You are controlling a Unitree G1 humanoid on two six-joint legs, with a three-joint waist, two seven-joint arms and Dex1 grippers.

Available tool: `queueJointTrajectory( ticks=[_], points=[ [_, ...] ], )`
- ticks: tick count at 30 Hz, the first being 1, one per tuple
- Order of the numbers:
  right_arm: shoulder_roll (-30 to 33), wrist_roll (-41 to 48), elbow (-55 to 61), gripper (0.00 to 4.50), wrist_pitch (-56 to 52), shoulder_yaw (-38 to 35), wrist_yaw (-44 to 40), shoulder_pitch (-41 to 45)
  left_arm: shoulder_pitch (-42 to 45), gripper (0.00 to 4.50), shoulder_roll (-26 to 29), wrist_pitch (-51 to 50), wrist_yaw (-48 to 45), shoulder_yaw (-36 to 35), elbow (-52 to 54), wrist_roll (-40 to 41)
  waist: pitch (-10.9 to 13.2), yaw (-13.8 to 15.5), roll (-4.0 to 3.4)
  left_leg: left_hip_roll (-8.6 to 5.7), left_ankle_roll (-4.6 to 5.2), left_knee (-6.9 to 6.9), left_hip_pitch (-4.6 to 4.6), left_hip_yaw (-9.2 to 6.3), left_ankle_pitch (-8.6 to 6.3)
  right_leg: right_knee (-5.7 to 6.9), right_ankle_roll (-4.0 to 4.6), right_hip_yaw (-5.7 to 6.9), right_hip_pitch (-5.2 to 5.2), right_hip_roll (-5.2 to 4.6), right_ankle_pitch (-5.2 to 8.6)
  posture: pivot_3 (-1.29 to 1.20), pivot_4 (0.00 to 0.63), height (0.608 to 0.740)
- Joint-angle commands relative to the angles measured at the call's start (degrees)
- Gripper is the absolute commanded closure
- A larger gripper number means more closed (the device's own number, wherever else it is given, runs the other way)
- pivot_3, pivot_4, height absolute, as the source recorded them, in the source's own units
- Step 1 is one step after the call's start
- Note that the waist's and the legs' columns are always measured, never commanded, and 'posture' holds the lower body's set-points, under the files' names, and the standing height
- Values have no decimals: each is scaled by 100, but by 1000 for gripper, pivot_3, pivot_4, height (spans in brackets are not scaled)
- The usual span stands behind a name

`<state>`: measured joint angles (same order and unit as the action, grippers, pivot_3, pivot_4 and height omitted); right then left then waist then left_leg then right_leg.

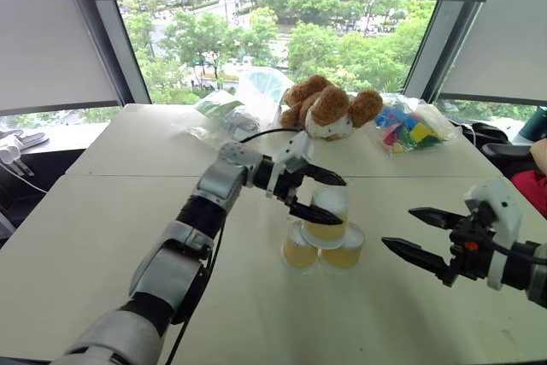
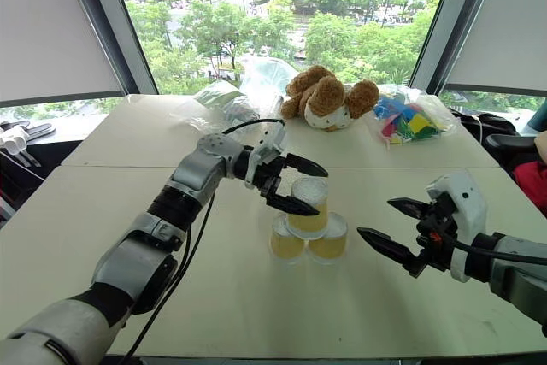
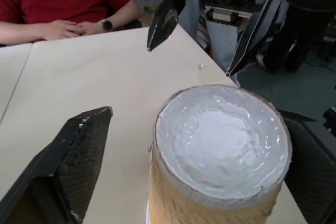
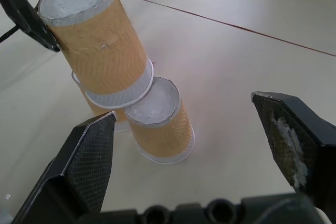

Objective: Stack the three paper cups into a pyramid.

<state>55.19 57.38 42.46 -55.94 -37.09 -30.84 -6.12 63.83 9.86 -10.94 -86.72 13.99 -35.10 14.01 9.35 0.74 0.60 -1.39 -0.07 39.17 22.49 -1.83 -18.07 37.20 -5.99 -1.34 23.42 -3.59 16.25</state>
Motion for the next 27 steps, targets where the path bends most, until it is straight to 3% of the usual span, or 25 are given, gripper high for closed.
queueJointTrajectory(
  ticks=[1,12,17,21,24,27],
  points=[
    [22,-55,11,0,142,-58,-34,27,163,53,26,0,-14,-108,271,94,0,1,0,0,0,0,0,0,0,0,0,0,0,0,0,0,150,740],
    [37,-269,-196,0,322,244,-158,175,740,53,175,-855,99,-755,550,790,0,0,0,0,0,0,0,0,0,0,0,0,0,0,0,0,150,740],
    [27,-344,-440,0,408,154,-372,168,998,53,811,-1170,531,-1279,515,917,0,-29,-1,1,0,0,0,0,0,0,0,0,2,3,0,0,150,740],
    [-209,-441,-718,0,662,-53,-567,-5,204,53,1866,-1689,820,-1476,1279,820,-7,-128,-13,6,0,-8,-9,0,0,5,0,-1,1,5,0,0,150,740],
    [-426,-617,-994,0,949,-88,-763,-207,-1084,53,2784,-2188,1182,-1641,2343,742,-8,-158,-14,11,0,-9,-11,-2,0,10,0,-2,3,5,0,0,150,740],
    [-517,-755,-1186,0,1091,37,-890,-298,-2493,53,3299,-2967,1658,-2041,3707,1086,-8,-142,-14,15,-2,-10,-9,-4,1,9,0,-10,4,-6,0,0,150,740]
  ],
)
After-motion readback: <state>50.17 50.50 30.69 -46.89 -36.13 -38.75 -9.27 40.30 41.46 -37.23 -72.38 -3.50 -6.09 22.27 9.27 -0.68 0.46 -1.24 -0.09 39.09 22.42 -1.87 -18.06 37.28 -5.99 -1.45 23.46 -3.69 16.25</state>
